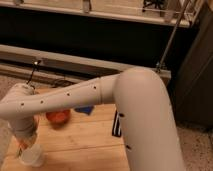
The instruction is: Place the pepper in the ceramic cup
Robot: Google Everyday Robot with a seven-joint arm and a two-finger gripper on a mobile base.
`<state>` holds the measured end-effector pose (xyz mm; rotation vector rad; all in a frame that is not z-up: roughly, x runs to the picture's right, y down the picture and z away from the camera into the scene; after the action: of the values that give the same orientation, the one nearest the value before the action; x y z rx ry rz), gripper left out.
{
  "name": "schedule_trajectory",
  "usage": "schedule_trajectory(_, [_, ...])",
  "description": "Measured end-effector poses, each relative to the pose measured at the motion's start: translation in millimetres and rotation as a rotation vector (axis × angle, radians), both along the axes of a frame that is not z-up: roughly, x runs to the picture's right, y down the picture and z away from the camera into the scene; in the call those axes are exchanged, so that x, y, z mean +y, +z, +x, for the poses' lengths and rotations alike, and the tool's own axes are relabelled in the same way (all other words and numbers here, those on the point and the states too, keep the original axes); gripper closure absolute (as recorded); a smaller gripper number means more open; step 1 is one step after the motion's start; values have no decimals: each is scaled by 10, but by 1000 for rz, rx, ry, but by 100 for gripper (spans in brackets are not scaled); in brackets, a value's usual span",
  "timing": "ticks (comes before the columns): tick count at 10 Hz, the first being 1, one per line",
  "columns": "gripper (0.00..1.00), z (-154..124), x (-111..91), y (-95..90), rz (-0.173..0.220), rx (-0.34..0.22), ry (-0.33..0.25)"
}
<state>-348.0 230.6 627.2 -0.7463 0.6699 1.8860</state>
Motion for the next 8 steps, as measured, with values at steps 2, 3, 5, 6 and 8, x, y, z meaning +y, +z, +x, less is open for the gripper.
schedule_trajectory(2, [100, 8, 181, -92, 30, 63, -33])
schedule_trajectory(3, [100, 9, 235, -108, 37, 77, -40])
schedule_trajectory(5, [100, -16, 369, -132, 52, 96, -46])
schedule_trajectory(6, [100, -6, 402, -121, 57, 112, -30])
schedule_trajectory(8, [100, 53, 373, -124, 51, 131, 18])
